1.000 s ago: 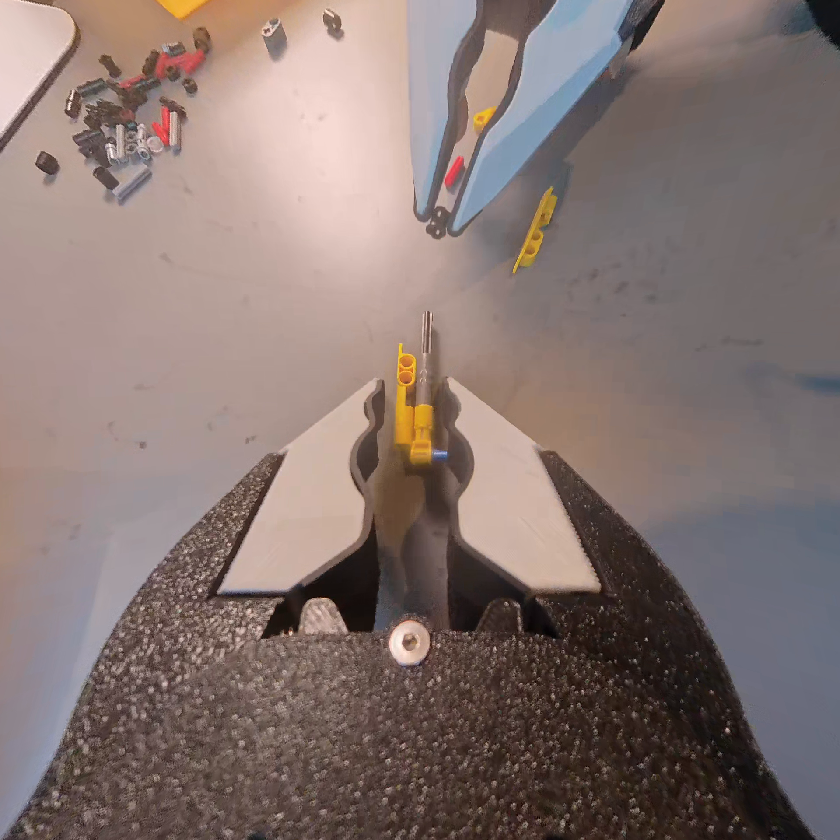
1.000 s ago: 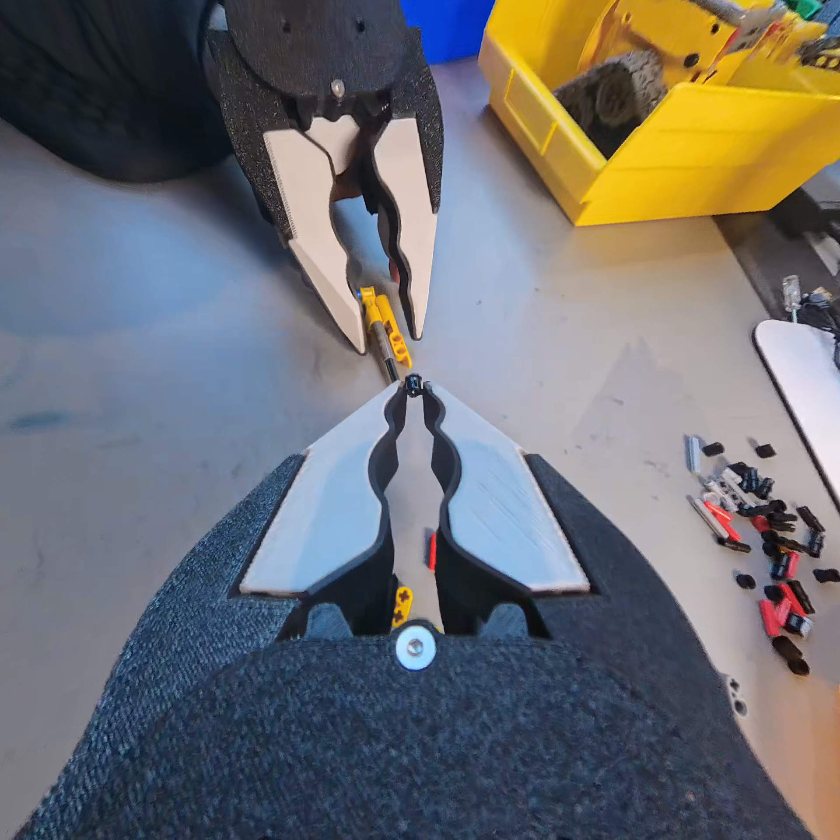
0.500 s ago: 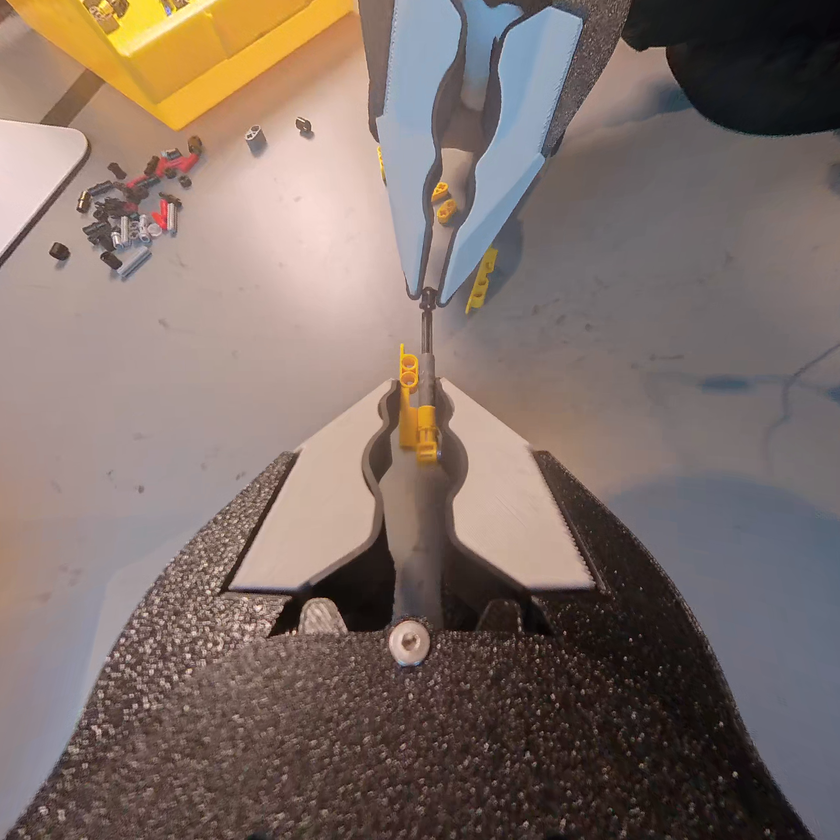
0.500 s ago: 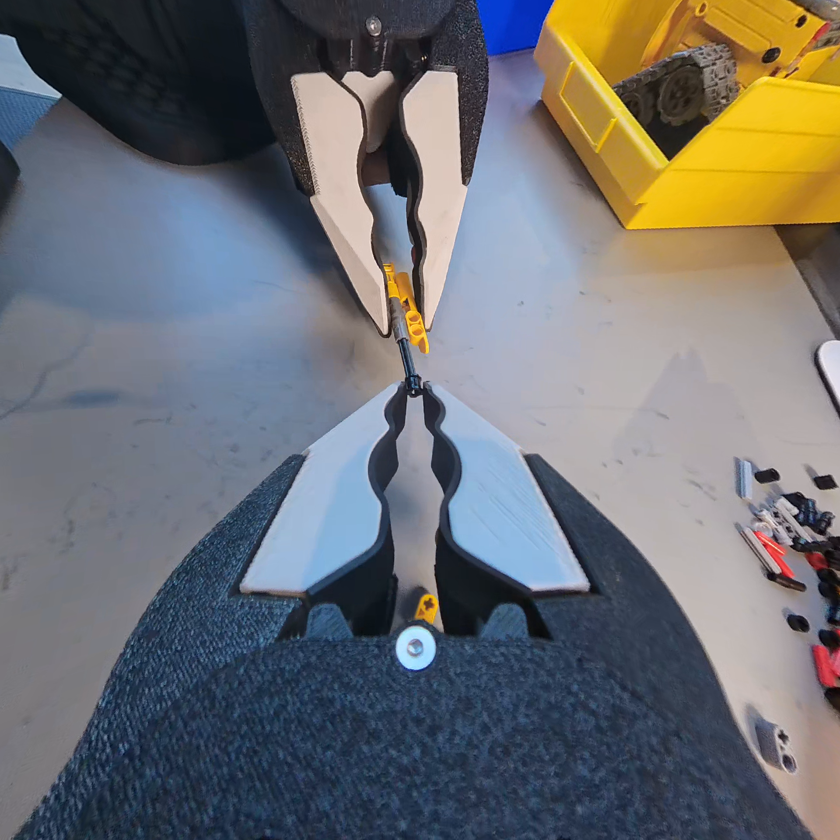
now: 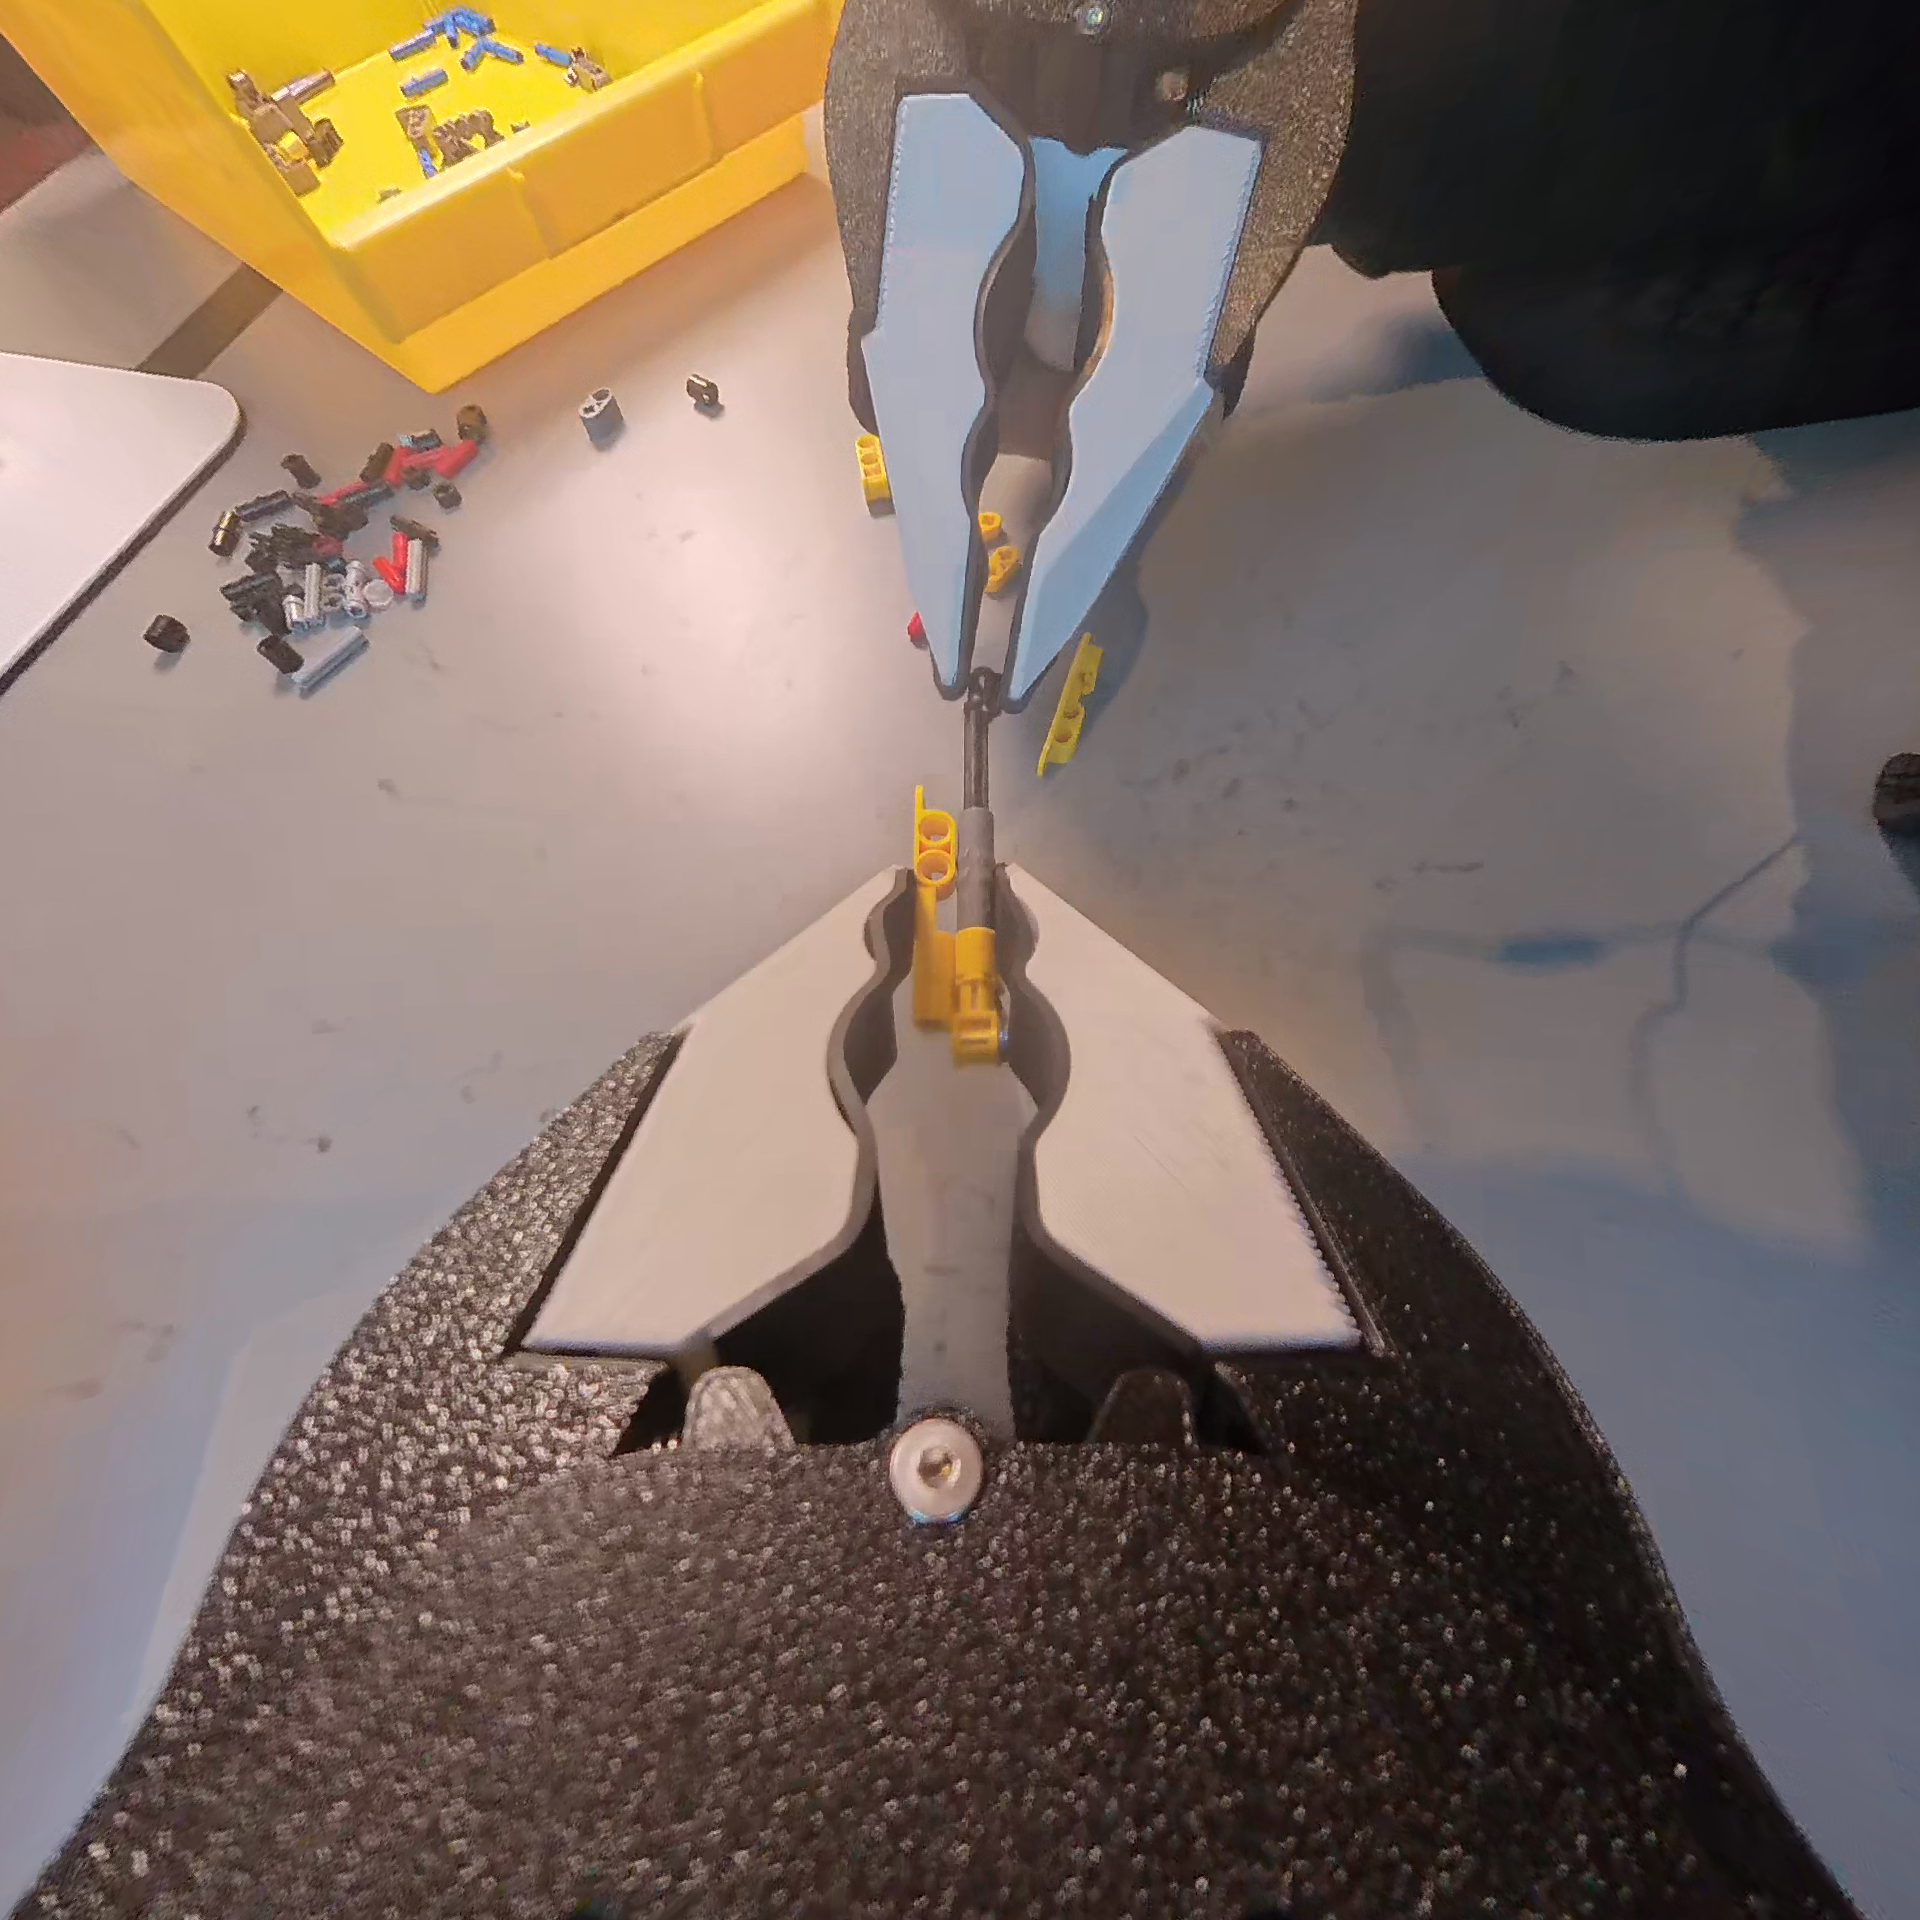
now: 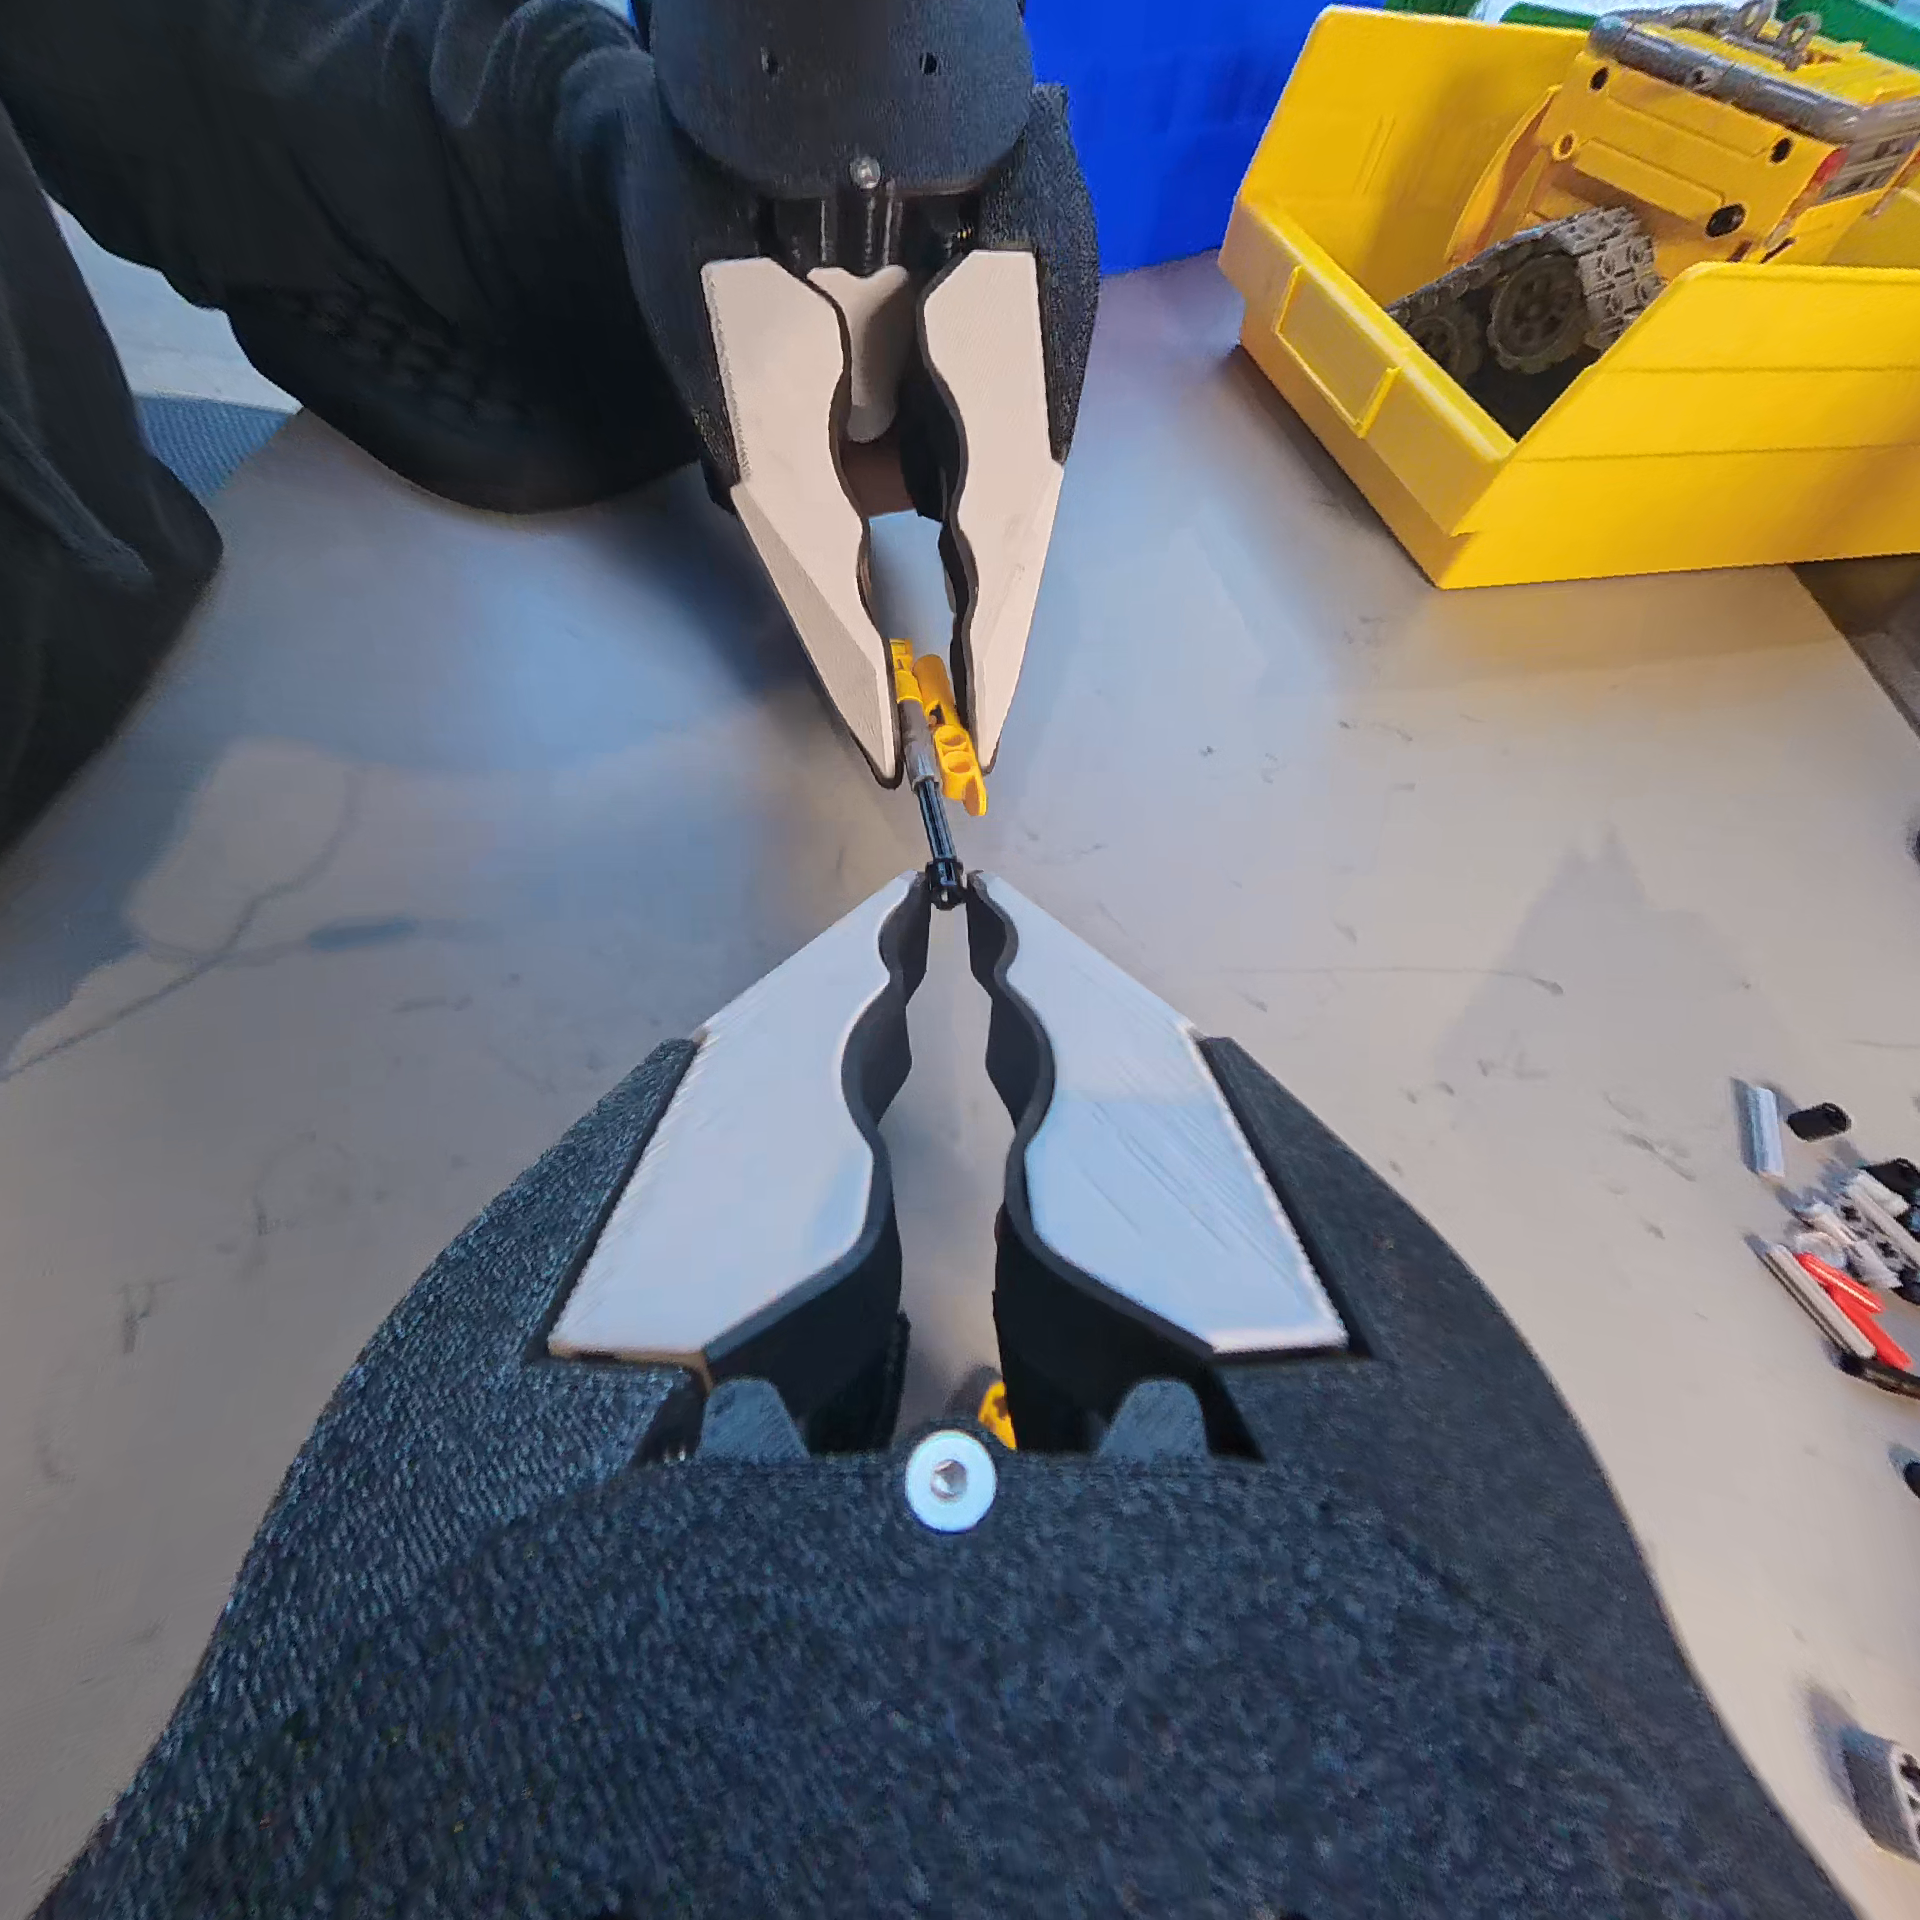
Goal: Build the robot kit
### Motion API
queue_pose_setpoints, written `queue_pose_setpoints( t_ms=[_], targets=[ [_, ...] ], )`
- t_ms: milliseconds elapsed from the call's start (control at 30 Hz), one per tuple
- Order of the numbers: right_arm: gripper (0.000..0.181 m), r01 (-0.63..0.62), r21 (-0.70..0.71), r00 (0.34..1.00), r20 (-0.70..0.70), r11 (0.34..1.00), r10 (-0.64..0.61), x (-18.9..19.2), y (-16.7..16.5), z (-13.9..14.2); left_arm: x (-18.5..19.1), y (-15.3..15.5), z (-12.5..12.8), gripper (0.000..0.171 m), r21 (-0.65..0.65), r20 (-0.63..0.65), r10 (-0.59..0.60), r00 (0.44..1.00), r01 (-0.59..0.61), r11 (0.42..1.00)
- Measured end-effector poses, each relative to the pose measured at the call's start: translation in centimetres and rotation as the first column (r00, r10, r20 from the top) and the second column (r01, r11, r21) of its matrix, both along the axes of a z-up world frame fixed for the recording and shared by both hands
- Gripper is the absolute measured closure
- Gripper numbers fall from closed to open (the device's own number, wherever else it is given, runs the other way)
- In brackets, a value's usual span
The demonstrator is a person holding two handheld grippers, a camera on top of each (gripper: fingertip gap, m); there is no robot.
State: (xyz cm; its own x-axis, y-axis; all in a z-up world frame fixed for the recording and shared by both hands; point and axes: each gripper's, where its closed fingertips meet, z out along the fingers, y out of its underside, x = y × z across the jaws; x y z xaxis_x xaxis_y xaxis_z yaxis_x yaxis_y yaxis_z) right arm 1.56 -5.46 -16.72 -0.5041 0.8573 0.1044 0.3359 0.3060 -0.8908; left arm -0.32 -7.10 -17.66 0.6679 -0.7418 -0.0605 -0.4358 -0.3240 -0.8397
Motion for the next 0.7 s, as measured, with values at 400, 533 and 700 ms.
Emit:
queue_pose_setpoints(
  t_ms=[400,533,700],
  targets=[
    [0.174,-0.052,-0.282,0.998,-0.056,0.958,0.037,0.5,-0.1,2.8,0.5,-0.4,2.3,0.158,0.093,0.023,-0.014,1.000,0.012,0.996],
    [0.174,-0.057,-0.258,0.998,-0.048,0.964,0.046,0.5,-0.4,2.5,0.5,-0.5,2.2,0.158,0.081,0.028,-0.018,0.999,0.016,0.997],
    [0.174,-0.057,-0.213,0.998,-0.037,0.975,0.050,0.5,-0.7,2.1,0.5,-0.6,1.9,0.158,0.060,0.025,-0.021,0.999,0.020,0.998]
  ],
)
